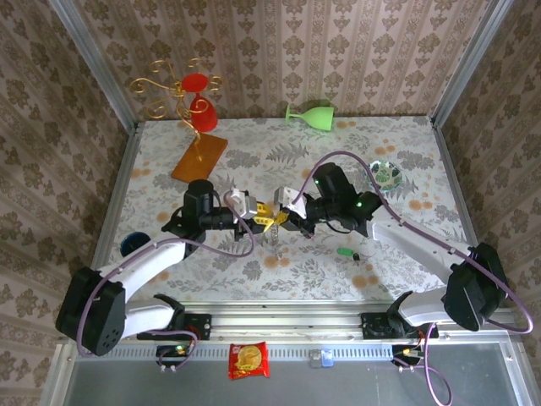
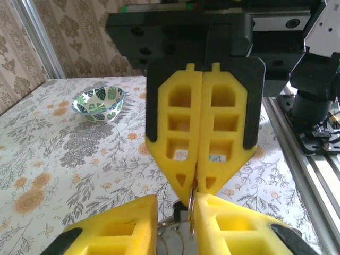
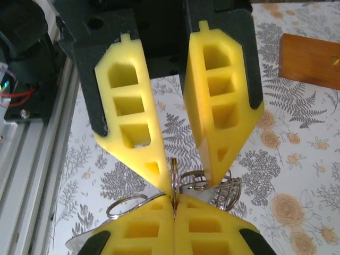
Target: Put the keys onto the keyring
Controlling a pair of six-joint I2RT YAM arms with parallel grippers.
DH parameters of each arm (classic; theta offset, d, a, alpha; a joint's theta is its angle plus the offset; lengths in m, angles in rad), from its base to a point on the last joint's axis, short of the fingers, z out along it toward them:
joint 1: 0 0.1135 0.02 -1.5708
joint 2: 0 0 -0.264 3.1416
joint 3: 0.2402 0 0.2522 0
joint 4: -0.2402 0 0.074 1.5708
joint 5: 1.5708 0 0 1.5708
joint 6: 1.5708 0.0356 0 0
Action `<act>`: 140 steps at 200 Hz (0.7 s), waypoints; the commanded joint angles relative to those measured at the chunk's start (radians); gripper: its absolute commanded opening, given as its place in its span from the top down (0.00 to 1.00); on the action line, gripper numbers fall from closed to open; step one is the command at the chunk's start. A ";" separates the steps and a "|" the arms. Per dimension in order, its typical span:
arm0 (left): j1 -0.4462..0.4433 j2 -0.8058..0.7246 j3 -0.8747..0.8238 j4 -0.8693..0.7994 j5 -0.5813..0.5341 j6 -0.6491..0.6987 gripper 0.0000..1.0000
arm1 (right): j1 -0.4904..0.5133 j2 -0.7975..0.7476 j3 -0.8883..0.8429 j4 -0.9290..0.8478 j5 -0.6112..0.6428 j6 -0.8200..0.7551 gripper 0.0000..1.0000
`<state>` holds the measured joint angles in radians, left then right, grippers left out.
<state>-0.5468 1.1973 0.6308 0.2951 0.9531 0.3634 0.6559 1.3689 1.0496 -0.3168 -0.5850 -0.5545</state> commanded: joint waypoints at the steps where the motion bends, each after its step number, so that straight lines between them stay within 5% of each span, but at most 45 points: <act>1: -0.018 -0.011 0.056 -0.207 -0.022 0.145 0.77 | 0.030 0.016 0.069 -0.153 0.053 -0.095 1.00; 24: -0.043 0.007 0.102 -0.319 -0.049 0.220 0.82 | 0.049 0.051 0.108 -0.165 0.051 -0.094 1.00; 46: -0.054 0.015 0.122 -0.375 -0.070 0.266 1.00 | 0.065 0.052 0.122 -0.174 0.047 -0.091 1.00; 63: -0.056 -0.002 0.106 -0.347 -0.082 0.259 1.00 | 0.056 0.031 0.093 -0.131 0.033 -0.056 0.95; 76: -0.053 -0.017 0.083 -0.295 -0.077 0.232 1.00 | 0.023 -0.016 0.040 -0.051 -0.001 0.007 0.77; 92: -0.042 -0.028 0.041 -0.185 -0.043 0.160 1.00 | -0.021 -0.053 -0.033 0.052 -0.057 0.082 0.66; 140: -0.005 0.002 -0.097 0.300 0.043 -0.157 1.00 | -0.043 -0.092 -0.142 0.158 -0.049 0.118 0.62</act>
<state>-0.5724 1.1893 0.5770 0.2844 0.9268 0.4026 0.6106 1.2976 0.9443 -0.2413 -0.6106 -0.4744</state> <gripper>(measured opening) 0.053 0.377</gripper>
